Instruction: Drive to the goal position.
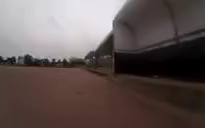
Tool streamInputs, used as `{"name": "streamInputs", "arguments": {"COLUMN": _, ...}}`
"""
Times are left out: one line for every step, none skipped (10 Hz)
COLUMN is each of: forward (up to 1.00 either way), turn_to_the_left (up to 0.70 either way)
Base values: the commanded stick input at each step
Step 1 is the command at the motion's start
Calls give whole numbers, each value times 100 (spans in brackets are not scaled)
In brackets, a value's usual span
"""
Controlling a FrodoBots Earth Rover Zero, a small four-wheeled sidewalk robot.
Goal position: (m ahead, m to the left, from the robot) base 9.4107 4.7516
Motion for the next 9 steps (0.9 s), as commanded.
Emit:
{"name": "streamInputs", "arguments": {"forward": 100, "turn_to_the_left": 0}}
{"name": "streamInputs", "arguments": {"forward": 100, "turn_to_the_left": 0}}
{"name": "streamInputs", "arguments": {"forward": 100, "turn_to_the_left": 0}}
{"name": "streamInputs", "arguments": {"forward": 100, "turn_to_the_left": 0}}
{"name": "streamInputs", "arguments": {"forward": 100, "turn_to_the_left": 0}}
{"name": "streamInputs", "arguments": {"forward": 100, "turn_to_the_left": 0}}
{"name": "streamInputs", "arguments": {"forward": 100, "turn_to_the_left": 0}}
{"name": "streamInputs", "arguments": {"forward": 100, "turn_to_the_left": 0}}
{"name": "streamInputs", "arguments": {"forward": 100, "turn_to_the_left": 0}}
